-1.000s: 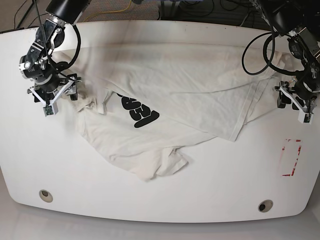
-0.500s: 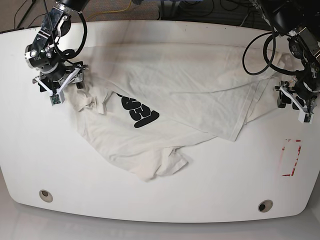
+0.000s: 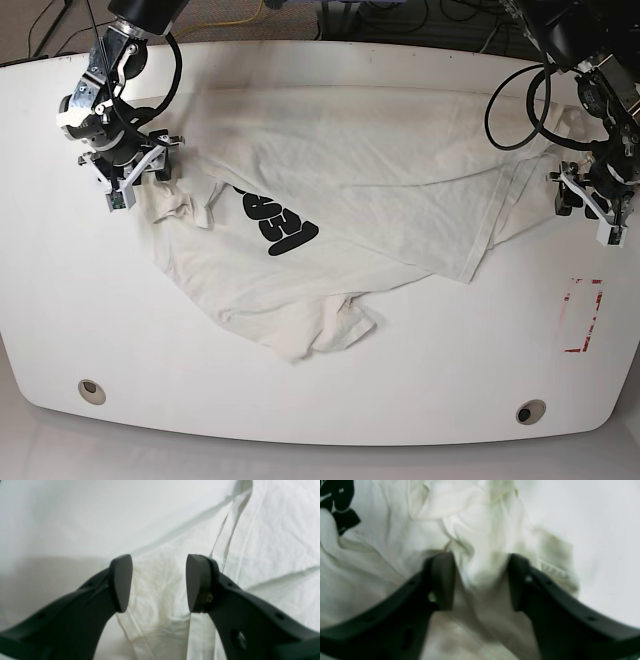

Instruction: Layout the t-shirt on the table in an organized manner, then fold the t-shirt properly

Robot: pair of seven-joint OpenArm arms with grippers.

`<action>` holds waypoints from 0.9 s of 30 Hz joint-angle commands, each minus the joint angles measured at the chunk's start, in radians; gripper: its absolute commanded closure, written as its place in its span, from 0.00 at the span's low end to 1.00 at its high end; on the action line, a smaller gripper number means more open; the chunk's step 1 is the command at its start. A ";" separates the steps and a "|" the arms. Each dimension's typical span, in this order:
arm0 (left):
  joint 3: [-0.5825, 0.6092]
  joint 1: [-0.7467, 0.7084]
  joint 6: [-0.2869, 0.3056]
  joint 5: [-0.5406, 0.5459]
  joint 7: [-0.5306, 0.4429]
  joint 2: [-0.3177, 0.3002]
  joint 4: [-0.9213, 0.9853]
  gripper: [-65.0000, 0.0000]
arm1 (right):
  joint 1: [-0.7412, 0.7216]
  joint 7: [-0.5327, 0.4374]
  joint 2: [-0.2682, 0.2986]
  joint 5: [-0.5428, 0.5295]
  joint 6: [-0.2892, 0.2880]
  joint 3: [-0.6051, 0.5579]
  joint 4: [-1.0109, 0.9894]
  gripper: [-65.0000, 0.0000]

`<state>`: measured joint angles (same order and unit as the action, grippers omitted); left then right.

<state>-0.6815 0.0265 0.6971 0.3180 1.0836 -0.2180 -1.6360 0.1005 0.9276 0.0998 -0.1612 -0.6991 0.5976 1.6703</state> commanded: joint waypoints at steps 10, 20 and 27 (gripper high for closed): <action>-0.004 0.010 0.001 0.014 -0.015 -0.018 -0.014 0.51 | 0.003 0.021 0.010 -0.008 0.001 0.003 0.144 1.00; -0.002 0.016 0.001 0.014 -0.015 -0.014 -0.013 0.51 | 0.021 0.089 0.008 -0.010 0.001 0.005 0.251 1.00; 0.010 0.083 -0.009 0.011 -0.015 0.038 -0.011 0.50 | 0.052 0.100 0.007 -0.010 0.001 0.005 0.301 1.00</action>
<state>-0.6796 0.0700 0.6960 0.3065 1.0946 -0.1761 -1.6325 0.1551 1.0420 0.0959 -0.1631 -0.6998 0.5987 1.9518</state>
